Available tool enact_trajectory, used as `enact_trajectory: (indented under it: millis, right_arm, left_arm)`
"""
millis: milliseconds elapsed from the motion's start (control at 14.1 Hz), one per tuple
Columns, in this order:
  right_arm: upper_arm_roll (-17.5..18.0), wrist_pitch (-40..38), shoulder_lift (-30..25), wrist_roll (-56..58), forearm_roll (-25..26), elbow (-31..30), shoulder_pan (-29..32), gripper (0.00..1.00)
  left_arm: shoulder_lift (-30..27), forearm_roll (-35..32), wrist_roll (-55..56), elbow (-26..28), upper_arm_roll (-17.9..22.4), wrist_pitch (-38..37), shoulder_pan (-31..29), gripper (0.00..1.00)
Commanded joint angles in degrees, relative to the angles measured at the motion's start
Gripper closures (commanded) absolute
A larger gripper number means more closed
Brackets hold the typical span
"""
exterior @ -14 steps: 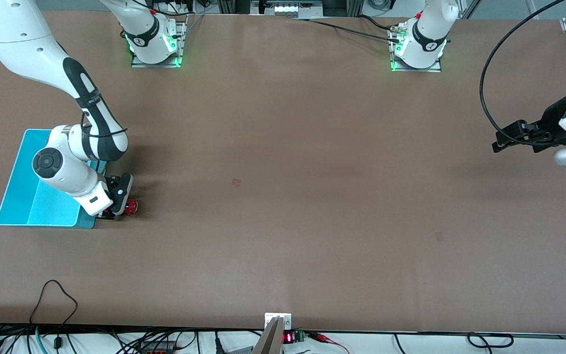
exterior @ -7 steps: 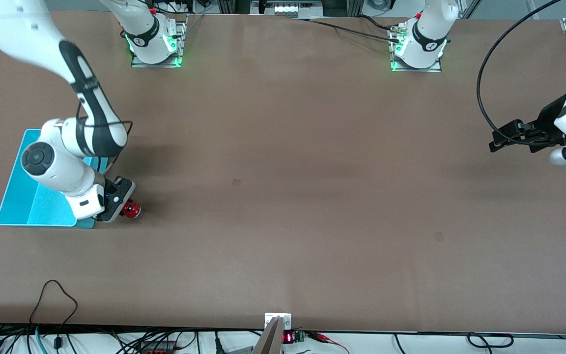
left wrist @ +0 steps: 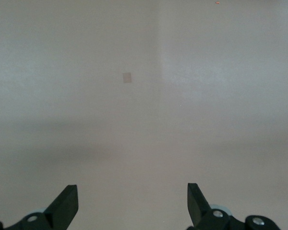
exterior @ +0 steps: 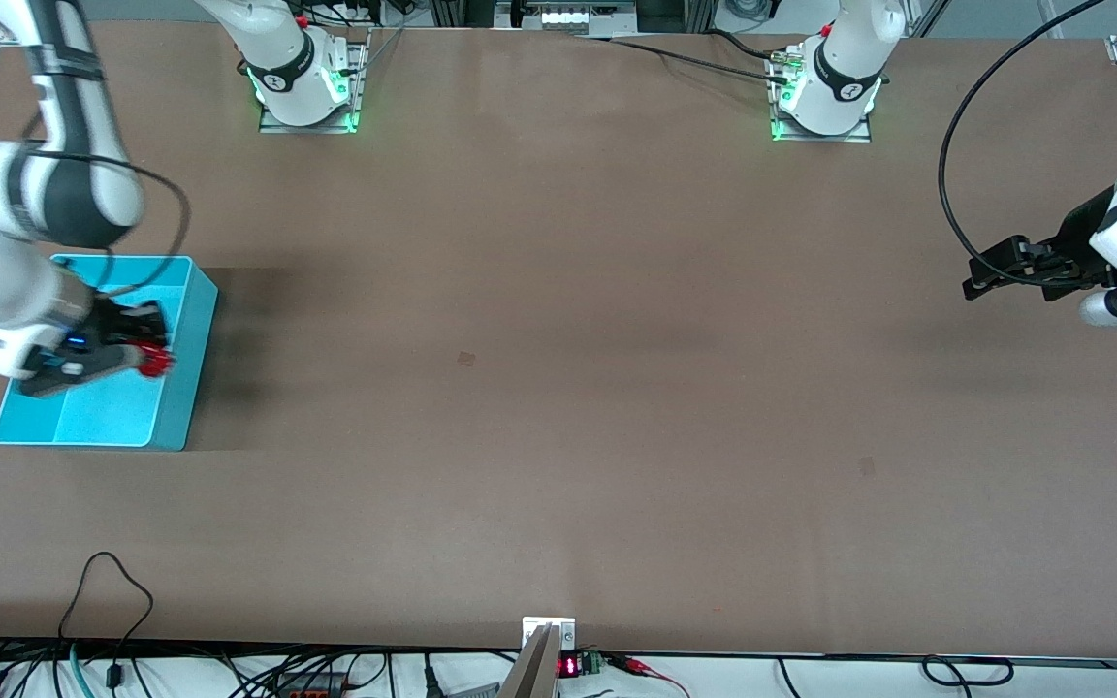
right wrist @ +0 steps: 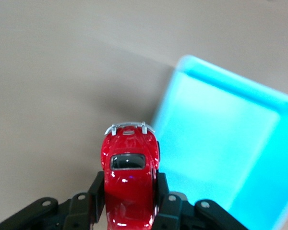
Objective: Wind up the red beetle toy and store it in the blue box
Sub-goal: 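Lift the red car with the right gripper over the cyan box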
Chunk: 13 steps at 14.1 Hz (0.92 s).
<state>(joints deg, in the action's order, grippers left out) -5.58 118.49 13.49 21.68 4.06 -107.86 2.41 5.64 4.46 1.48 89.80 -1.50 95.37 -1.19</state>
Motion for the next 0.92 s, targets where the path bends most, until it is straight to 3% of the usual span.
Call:
enact_trajectory:
  millis: [0,142,639,710,781,852]
  right_arm:
    - [-4.61,1.38,1.17,-6.88,-0.72,-1.3,0.14,1.0]
    - [-7.51,6.9,3.55,-6.65,-0.36,-3.22,0.93,1.0]
    - [-7.61,21.77,12.35,-6.38,-1.15,-8.15,2.16,1.0]
    - [-7.61,21.61,12.17,-6.9,-1.15,-8.33,2.16,0.81]
    - [-7.61,21.52,11.91,-7.17,-1.15,-8.33,2.07,0.18]
    - [-7.61,21.43,11.3,-6.39,-1.24,-8.33,2.16,0.0]
  left_arm:
    - [-1.33,-0.68,0.54,1.0,-0.17,-0.18,0.14,0.0]
    - [-1.33,-0.68,0.46,1.0,-0.17,-0.18,0.14,0.0]
    - [-1.42,-0.68,0.46,1.0,-0.17,-0.27,0.14,0.0]
    - [-1.42,-0.68,0.46,1.0,-0.17,-0.27,0.14,0.0]
    - [-1.5,-0.68,0.46,1.08,-0.17,-0.36,0.05,0.0]
    - [-1.42,-0.68,0.46,1.08,-0.17,-0.45,-0.04,0.0]
